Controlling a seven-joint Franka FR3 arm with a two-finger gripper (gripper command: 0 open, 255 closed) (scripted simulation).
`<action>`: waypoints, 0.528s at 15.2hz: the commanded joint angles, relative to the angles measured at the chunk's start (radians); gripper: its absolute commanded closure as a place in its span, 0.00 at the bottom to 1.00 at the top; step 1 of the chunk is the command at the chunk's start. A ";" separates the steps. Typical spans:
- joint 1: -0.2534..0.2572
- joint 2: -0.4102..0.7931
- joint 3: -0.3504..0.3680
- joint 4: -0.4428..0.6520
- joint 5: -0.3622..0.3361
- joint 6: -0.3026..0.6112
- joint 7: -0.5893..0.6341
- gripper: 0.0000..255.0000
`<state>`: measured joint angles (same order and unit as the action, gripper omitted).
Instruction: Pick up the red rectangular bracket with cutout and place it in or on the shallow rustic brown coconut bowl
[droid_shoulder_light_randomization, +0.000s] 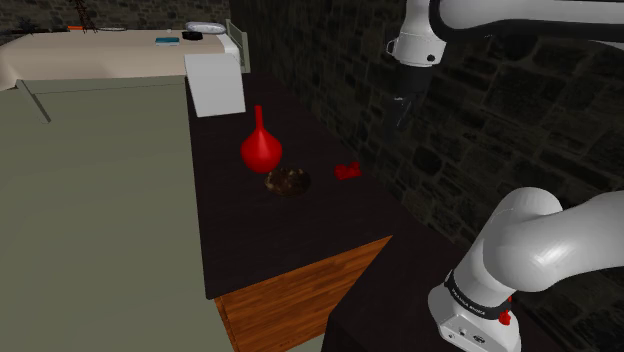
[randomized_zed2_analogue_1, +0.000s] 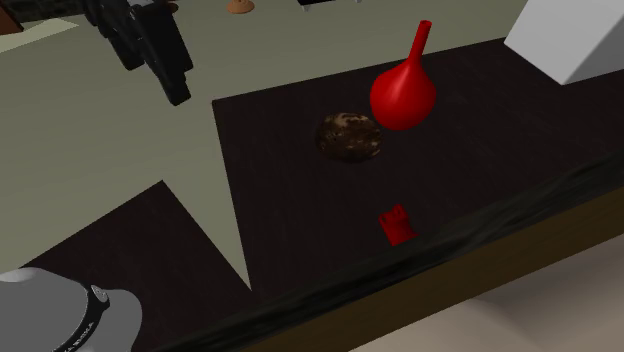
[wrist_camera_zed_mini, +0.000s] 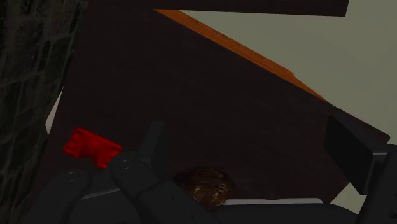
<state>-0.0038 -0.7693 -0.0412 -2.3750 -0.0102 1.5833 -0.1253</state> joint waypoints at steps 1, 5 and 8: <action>0.000 0.000 0.000 0.000 0.000 0.000 0.000 0.00; -0.002 0.036 -0.083 -0.064 -0.056 0.101 -0.143 0.00; -0.003 0.085 -0.146 -0.094 -0.094 0.183 -0.249 0.00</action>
<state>-0.0055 -0.6955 -0.1651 -2.4508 -0.0897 1.7343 -0.3345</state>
